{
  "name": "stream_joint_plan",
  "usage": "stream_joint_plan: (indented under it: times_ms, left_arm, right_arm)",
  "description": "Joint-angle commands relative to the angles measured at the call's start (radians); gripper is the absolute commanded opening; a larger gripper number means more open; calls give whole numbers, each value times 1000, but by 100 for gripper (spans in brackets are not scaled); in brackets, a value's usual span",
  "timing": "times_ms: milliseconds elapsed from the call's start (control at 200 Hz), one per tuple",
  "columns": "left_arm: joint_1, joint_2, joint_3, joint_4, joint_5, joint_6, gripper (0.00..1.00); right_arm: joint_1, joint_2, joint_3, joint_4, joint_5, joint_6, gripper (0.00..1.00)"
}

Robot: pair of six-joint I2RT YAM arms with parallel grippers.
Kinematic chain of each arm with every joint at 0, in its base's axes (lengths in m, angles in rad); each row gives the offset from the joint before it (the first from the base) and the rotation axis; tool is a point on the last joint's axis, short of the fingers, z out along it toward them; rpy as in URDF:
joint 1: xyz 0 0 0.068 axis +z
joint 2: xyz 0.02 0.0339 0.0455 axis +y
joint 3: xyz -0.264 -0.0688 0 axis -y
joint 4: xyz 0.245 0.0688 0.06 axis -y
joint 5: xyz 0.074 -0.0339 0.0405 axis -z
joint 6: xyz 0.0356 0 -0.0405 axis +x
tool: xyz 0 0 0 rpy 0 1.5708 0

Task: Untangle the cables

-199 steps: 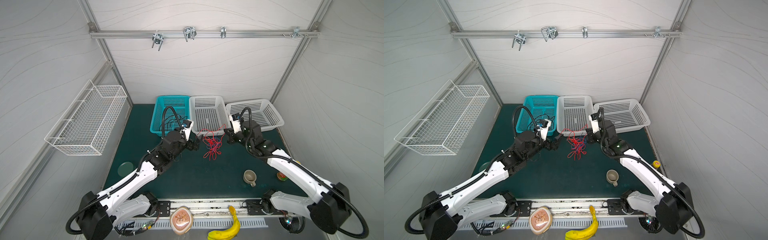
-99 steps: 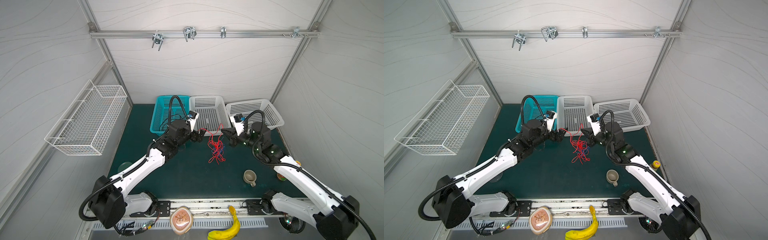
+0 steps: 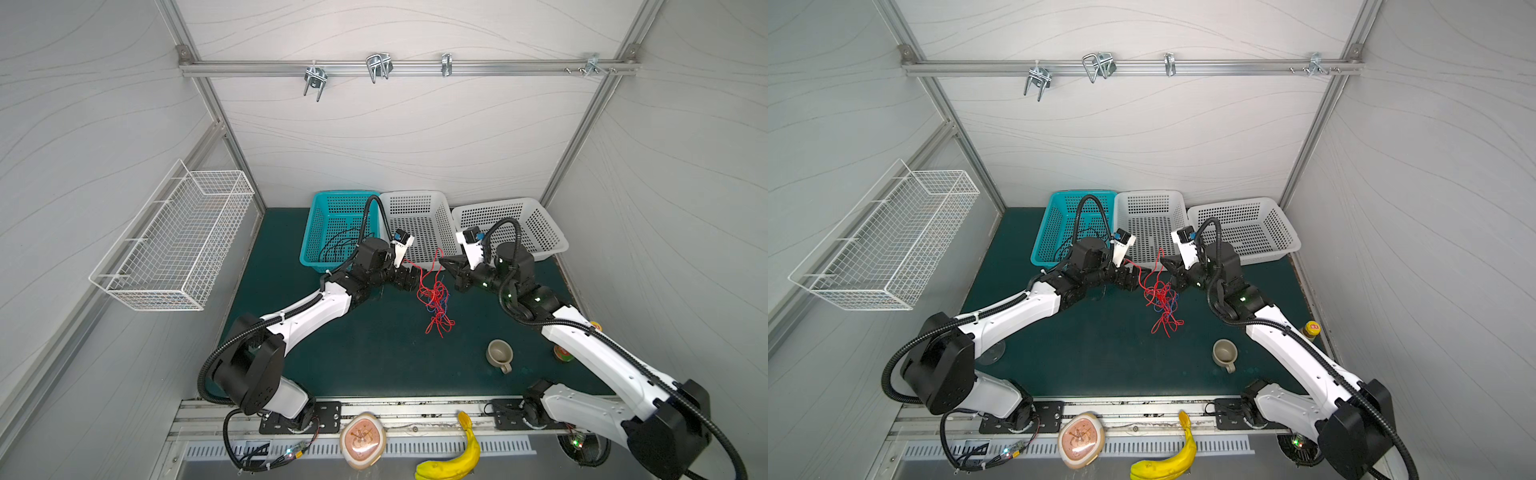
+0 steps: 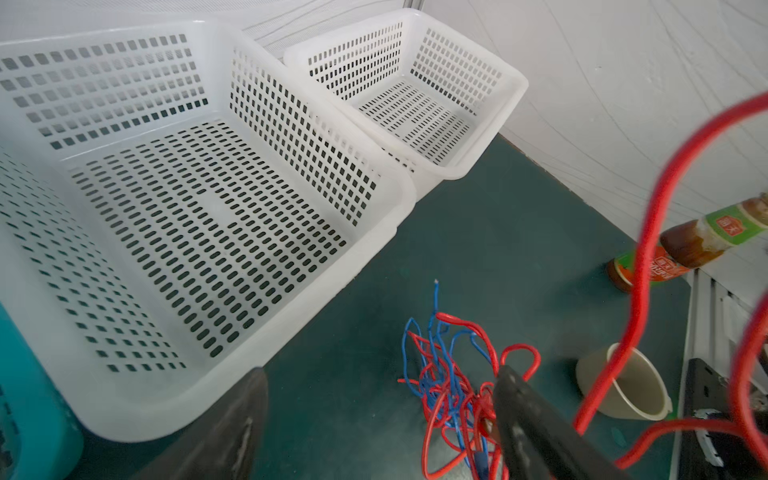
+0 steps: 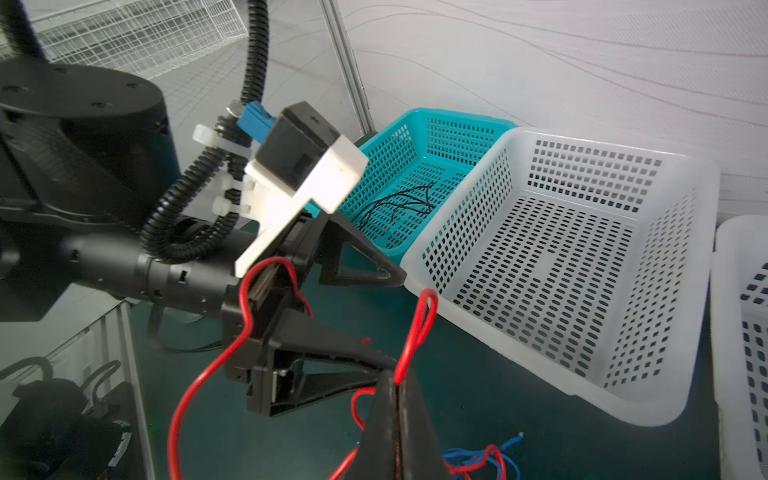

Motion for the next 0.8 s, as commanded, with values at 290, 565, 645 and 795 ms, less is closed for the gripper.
stream_joint_plan:
  times_ms: [290, 565, 645, 795]
  left_arm:
    - [0, -43, 36, 7, 80, 29, 85]
    - [1, -32, 37, 31, 192, 0, 85]
    - [0, -15, 37, 50, 212, -20, 84]
    - [-6, 31, 45, 61, 144, -43, 76]
  right_arm:
    - [1, 16, 41, 28, 131, 21, 0]
    - [-1, 34, 50, 22, 132, 33, 0]
    - [0, 36, 50, 34, 111, 39, 0]
    - [2, 37, 50, 56, 57, 44, 0]
